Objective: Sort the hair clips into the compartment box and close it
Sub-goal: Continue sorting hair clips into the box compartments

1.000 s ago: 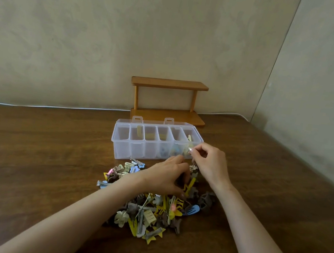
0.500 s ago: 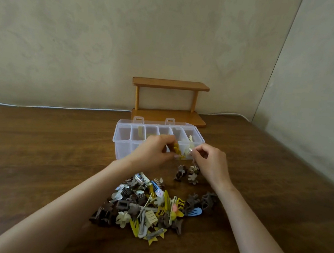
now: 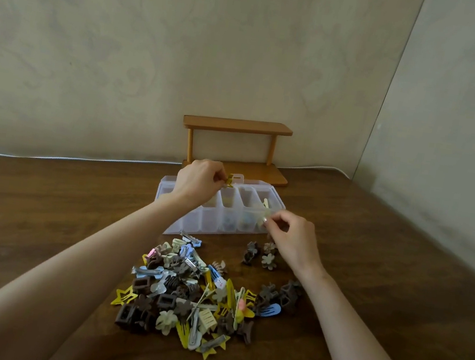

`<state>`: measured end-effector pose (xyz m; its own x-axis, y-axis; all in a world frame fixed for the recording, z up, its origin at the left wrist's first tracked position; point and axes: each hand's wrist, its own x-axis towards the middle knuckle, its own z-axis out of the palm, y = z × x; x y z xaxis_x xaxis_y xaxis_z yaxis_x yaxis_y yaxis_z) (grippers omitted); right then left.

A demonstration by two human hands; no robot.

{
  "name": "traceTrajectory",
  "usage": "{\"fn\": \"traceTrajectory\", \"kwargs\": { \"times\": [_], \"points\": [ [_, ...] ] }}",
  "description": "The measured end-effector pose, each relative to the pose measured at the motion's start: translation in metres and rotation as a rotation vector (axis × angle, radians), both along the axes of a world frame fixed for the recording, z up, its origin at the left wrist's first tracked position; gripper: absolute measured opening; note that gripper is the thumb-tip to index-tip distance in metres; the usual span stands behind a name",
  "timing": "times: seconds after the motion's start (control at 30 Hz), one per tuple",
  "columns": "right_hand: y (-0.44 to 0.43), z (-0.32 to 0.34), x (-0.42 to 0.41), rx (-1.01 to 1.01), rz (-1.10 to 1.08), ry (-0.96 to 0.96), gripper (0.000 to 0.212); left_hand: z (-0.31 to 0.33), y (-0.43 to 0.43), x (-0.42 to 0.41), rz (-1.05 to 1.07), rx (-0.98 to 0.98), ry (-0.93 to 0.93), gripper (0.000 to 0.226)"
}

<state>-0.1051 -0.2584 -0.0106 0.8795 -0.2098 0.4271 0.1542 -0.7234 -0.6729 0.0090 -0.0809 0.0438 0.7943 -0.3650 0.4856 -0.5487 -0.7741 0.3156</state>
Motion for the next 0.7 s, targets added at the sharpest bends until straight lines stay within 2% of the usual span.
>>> {"fn": "traceTrajectory", "kwargs": {
  "times": [0.17, 0.53, 0.7],
  "points": [
    [0.001, 0.0, 0.0, -0.001, 0.013, -0.014, 0.008, -0.007, 0.004, 0.0, -0.052, 0.025, 0.042, 0.016],
    [0.004, 0.003, -0.002, -0.006, 0.033, -0.034, 0.008, -0.018, 0.033, -0.045, -0.172, -0.07, -0.025, 0.011],
    [0.008, 0.004, -0.004, -0.003, 0.061, -0.018, 0.012, -0.032, 0.041, -0.064, -0.209, -0.011, -0.015, 0.01]
  ]
}}
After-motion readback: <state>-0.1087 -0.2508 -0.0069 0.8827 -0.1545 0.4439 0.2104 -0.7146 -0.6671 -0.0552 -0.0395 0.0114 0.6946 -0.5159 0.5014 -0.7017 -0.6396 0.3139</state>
